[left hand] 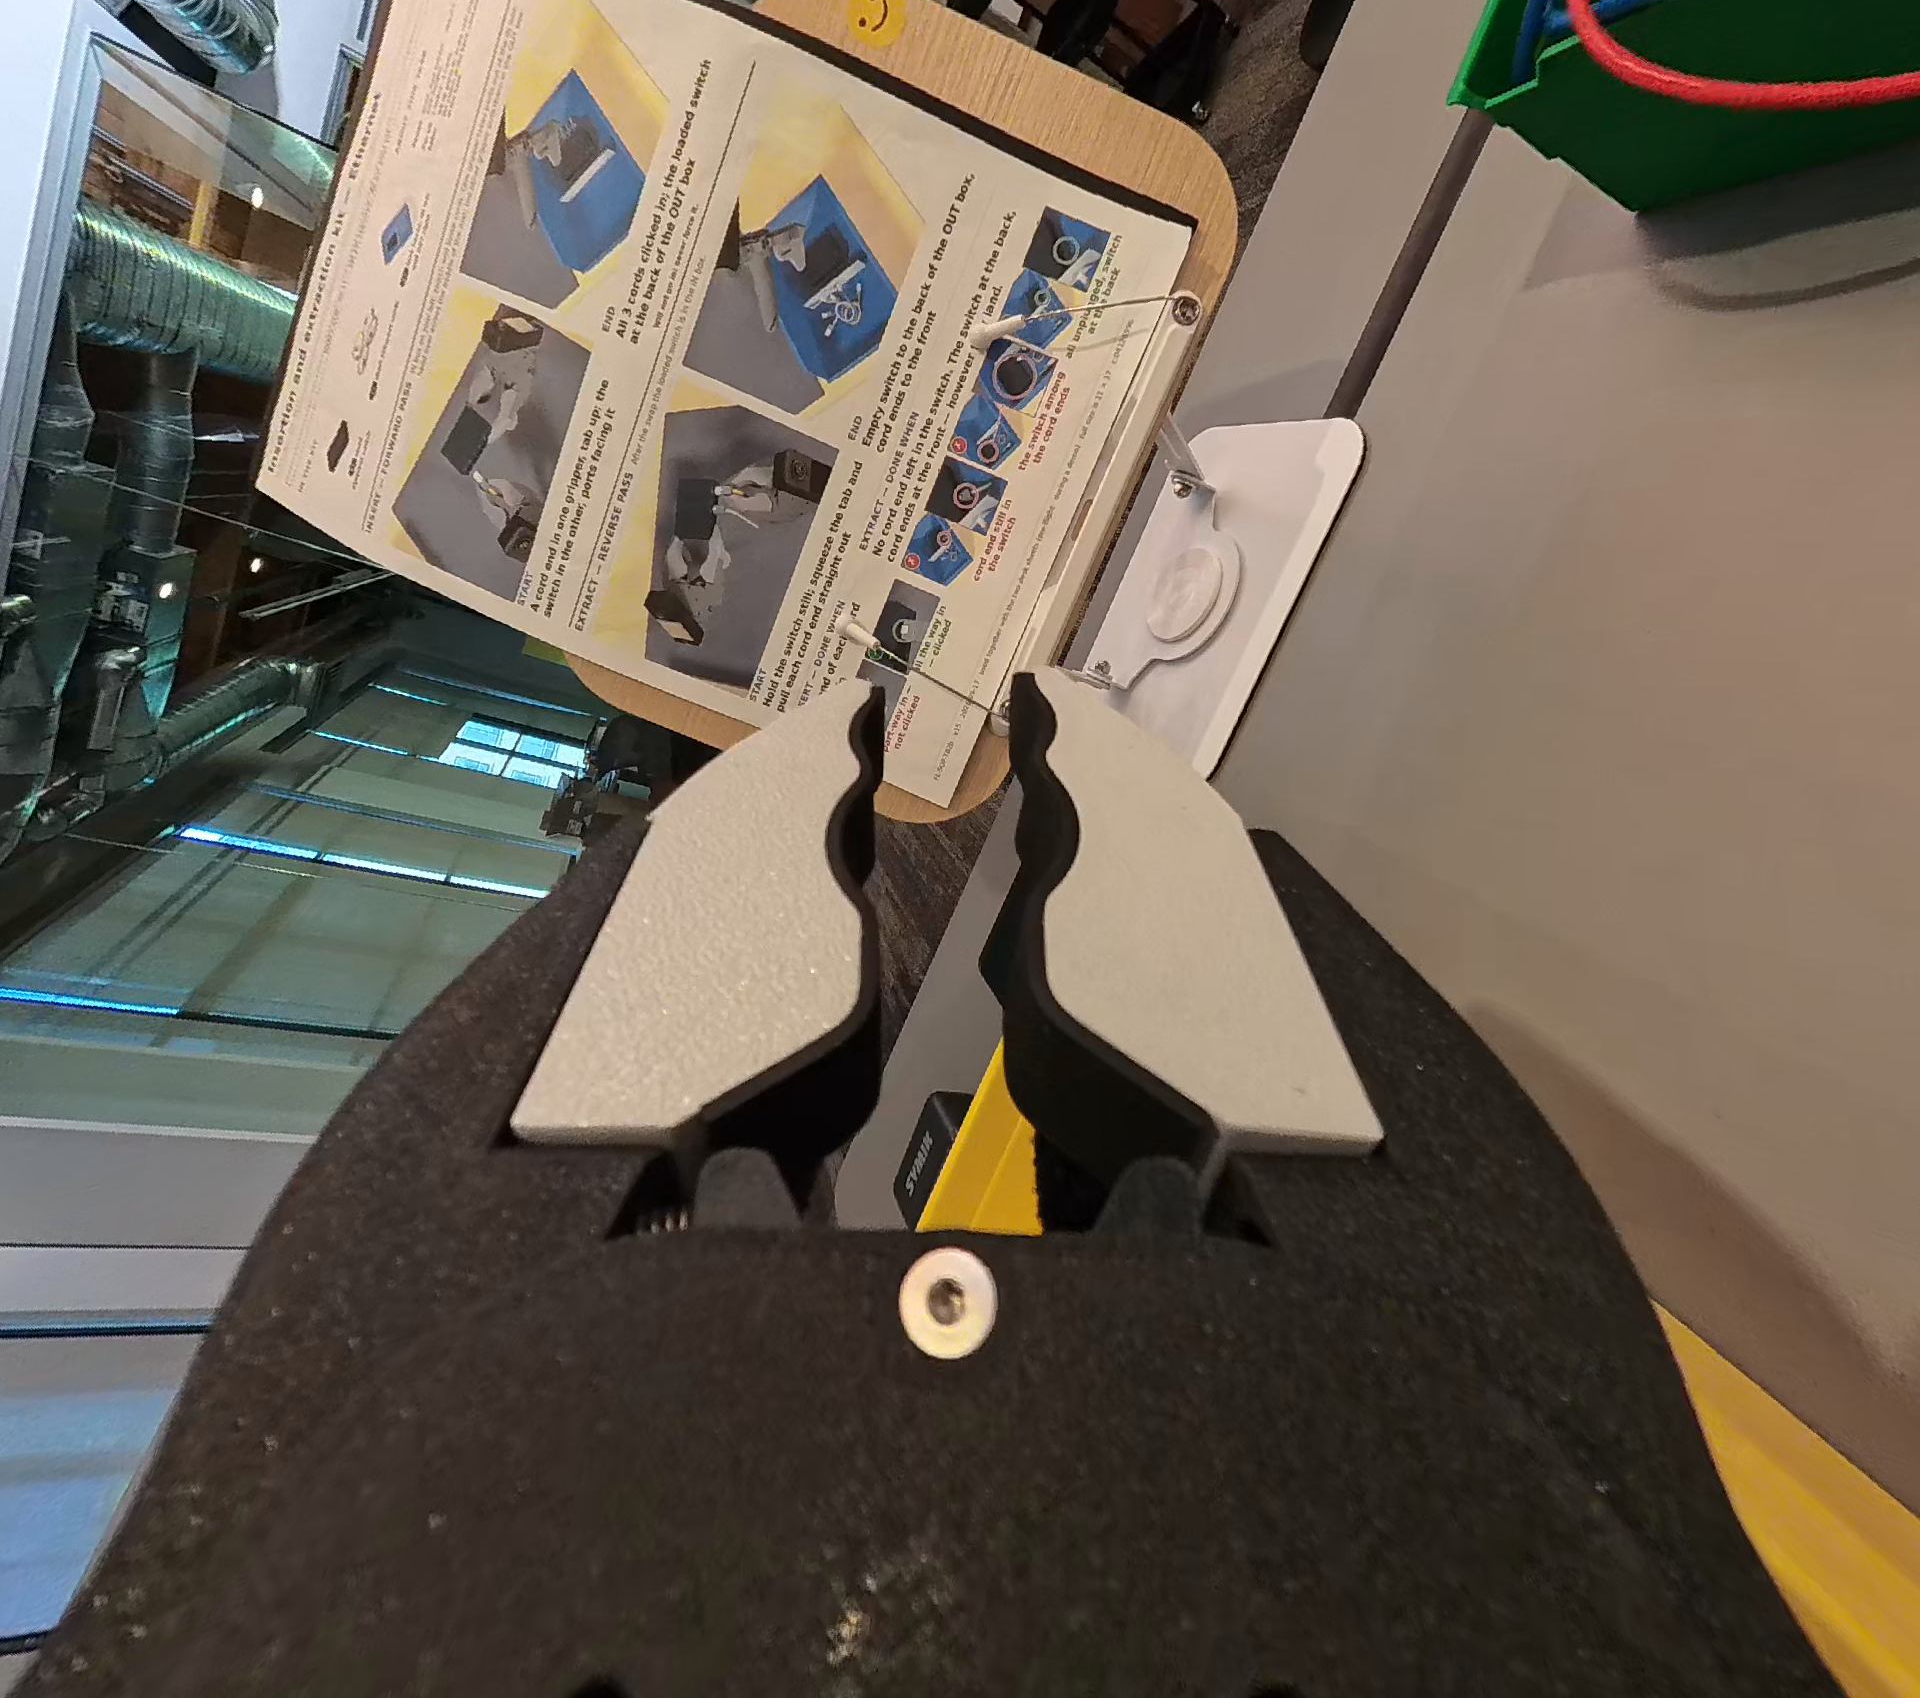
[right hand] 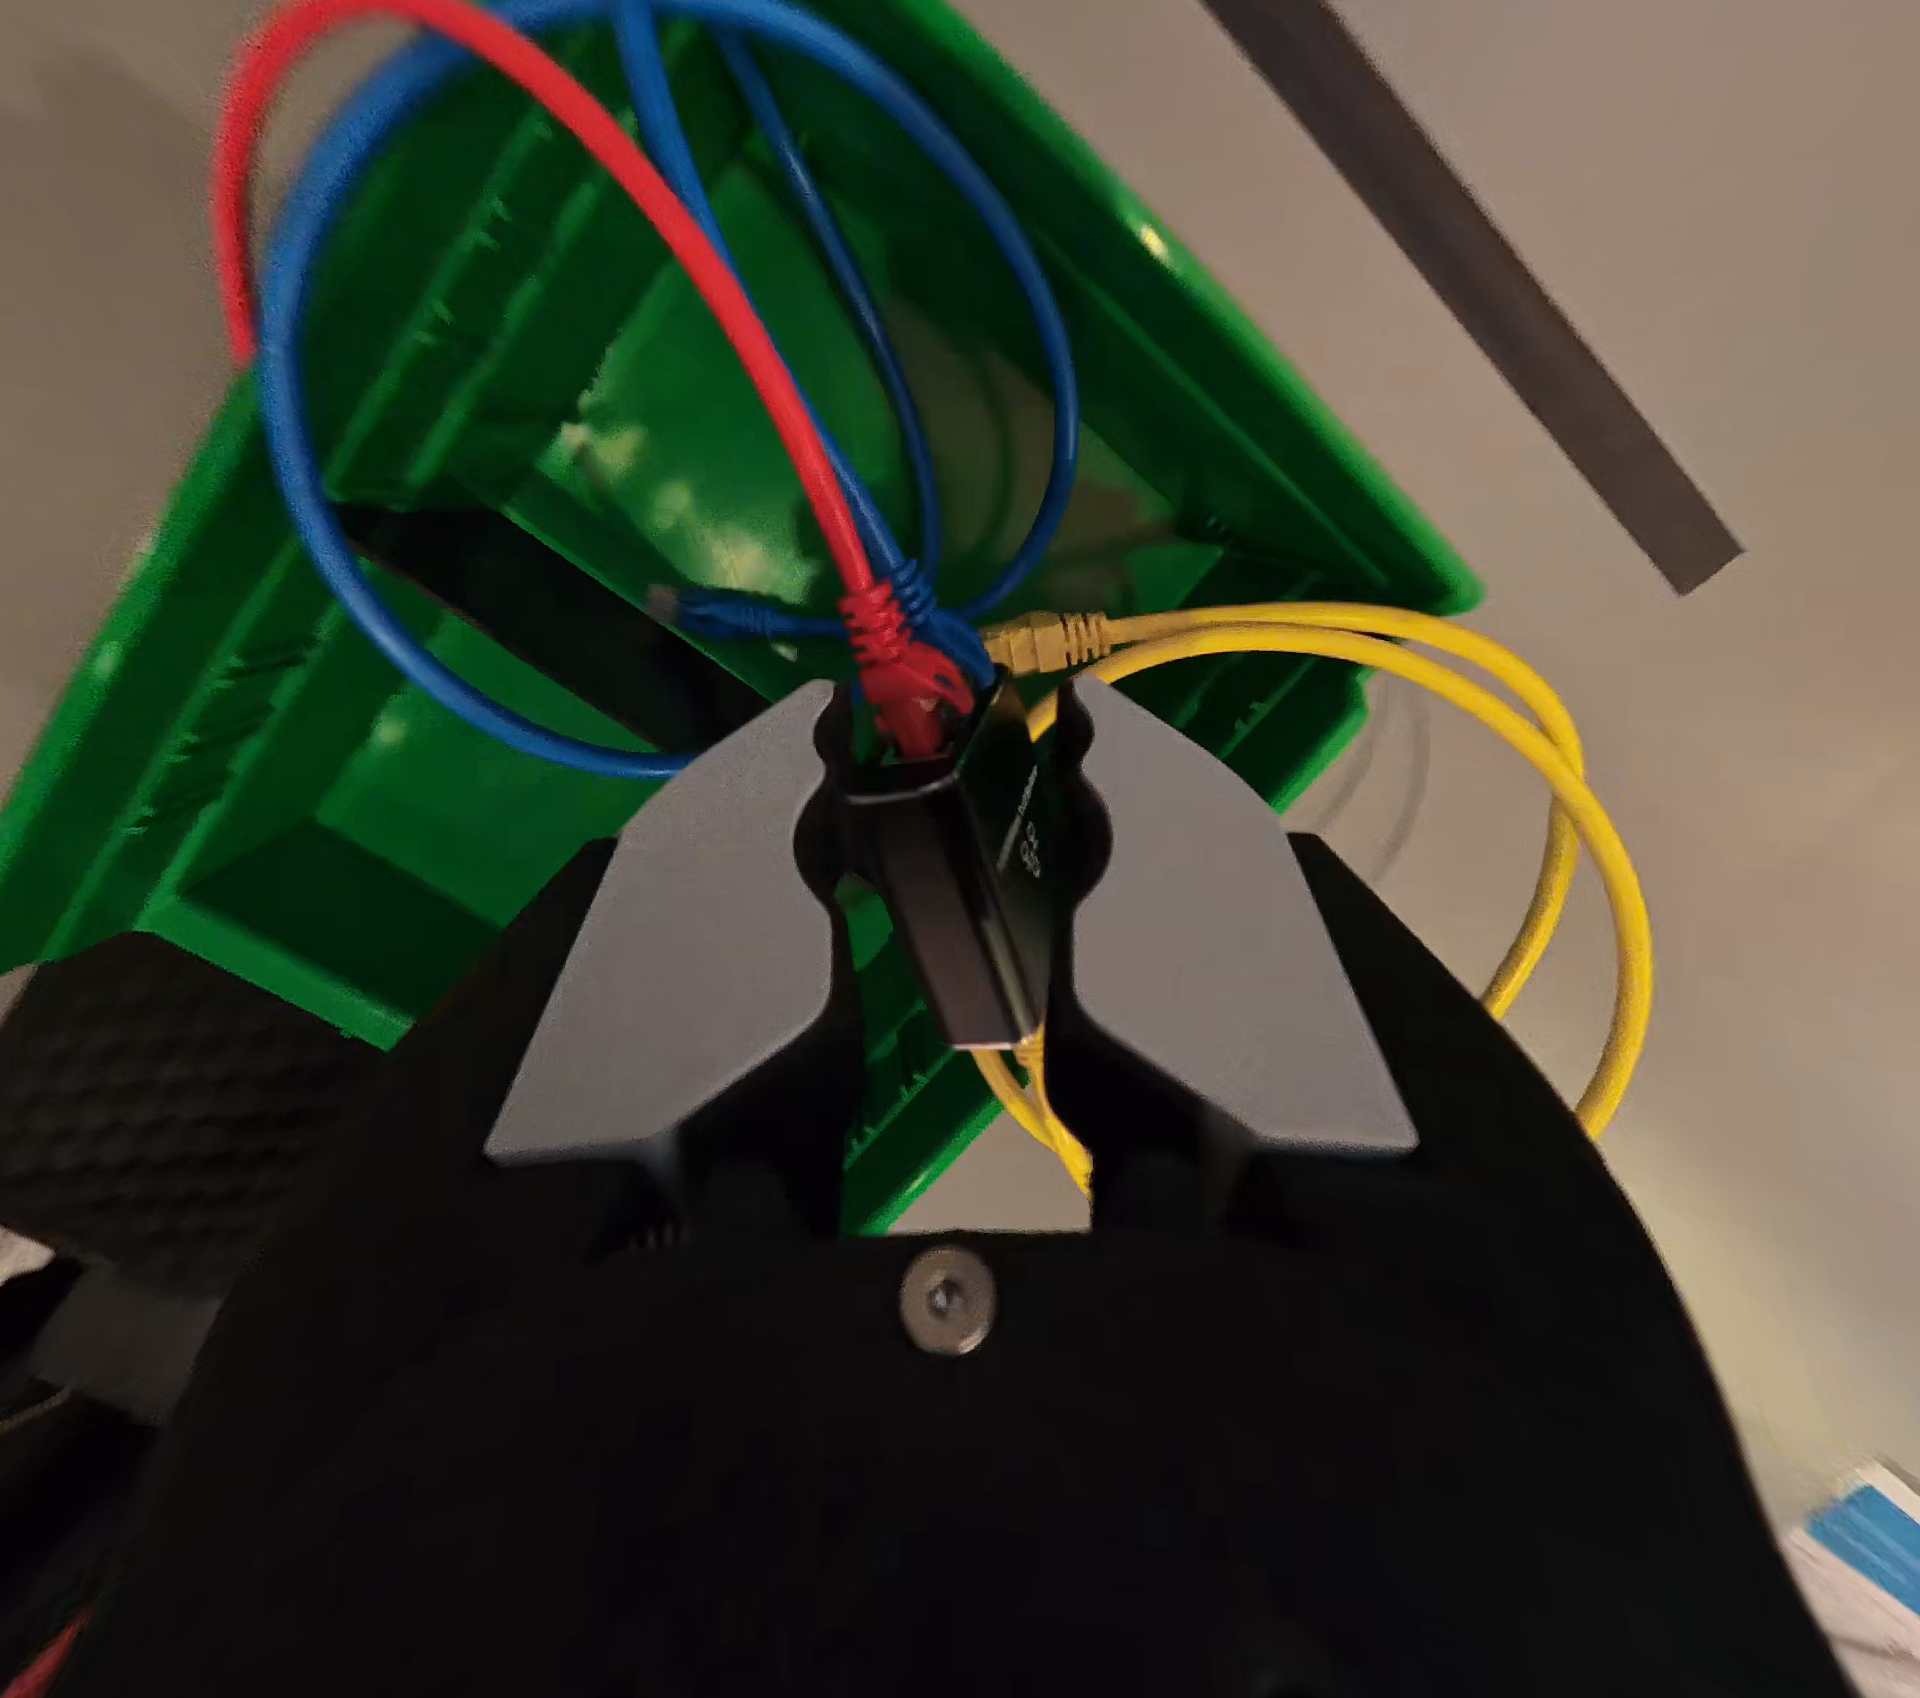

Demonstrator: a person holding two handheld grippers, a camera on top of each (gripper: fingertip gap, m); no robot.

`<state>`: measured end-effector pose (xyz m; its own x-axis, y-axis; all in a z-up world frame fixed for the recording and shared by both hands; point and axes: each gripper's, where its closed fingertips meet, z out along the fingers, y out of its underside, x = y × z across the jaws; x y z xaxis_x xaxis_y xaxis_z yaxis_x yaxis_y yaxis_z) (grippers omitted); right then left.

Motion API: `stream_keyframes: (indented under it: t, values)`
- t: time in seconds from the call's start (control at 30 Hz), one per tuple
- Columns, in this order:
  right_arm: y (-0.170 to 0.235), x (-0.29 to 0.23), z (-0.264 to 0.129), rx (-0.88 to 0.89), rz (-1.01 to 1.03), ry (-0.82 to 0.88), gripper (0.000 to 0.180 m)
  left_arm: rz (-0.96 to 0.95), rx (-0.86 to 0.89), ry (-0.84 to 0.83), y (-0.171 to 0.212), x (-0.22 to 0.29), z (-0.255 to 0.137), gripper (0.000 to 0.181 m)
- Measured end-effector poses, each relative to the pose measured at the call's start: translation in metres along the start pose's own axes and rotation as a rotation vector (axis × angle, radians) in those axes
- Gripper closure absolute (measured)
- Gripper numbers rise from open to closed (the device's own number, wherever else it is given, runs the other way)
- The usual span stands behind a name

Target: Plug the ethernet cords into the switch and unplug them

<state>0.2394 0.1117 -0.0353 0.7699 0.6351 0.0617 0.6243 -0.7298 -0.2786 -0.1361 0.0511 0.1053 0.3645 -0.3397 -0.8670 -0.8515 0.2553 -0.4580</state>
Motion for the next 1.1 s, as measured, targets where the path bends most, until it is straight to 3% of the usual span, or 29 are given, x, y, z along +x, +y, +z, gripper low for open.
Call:
stream_keyframes:
  t: [0.2,0.33,0.43,0.63,0.8,1.1]
  values:
    - [-0.045,-0.032,-0.066,0.440,0.053,-0.050,0.145,0.002,-0.010,0.008,0.001,0.002,0.003,0.159]
    - [-0.066,-0.118,-0.056,0.601,0.042,-0.101,0.149,0.012,-0.014,0.010,-0.001,0.004,0.005,0.159]
    - [-0.071,-0.157,-0.014,0.488,-0.004,-0.034,0.152,0.015,-0.016,0.013,-0.001,0.006,0.006,0.159]
    - [-0.078,-0.157,0.043,0.267,0.064,0.090,0.158,0.025,-0.009,0.015,-0.004,0.007,0.002,0.159]
    - [-0.069,-0.141,0.063,0.118,0.120,0.239,0.145,0.011,0.018,0.009,-0.008,0.003,-0.003,0.159]
    - [-0.070,-0.125,0.072,-0.066,0.095,0.464,0.150,-0.003,0.063,0.004,-0.015,-0.001,-0.014,0.159]
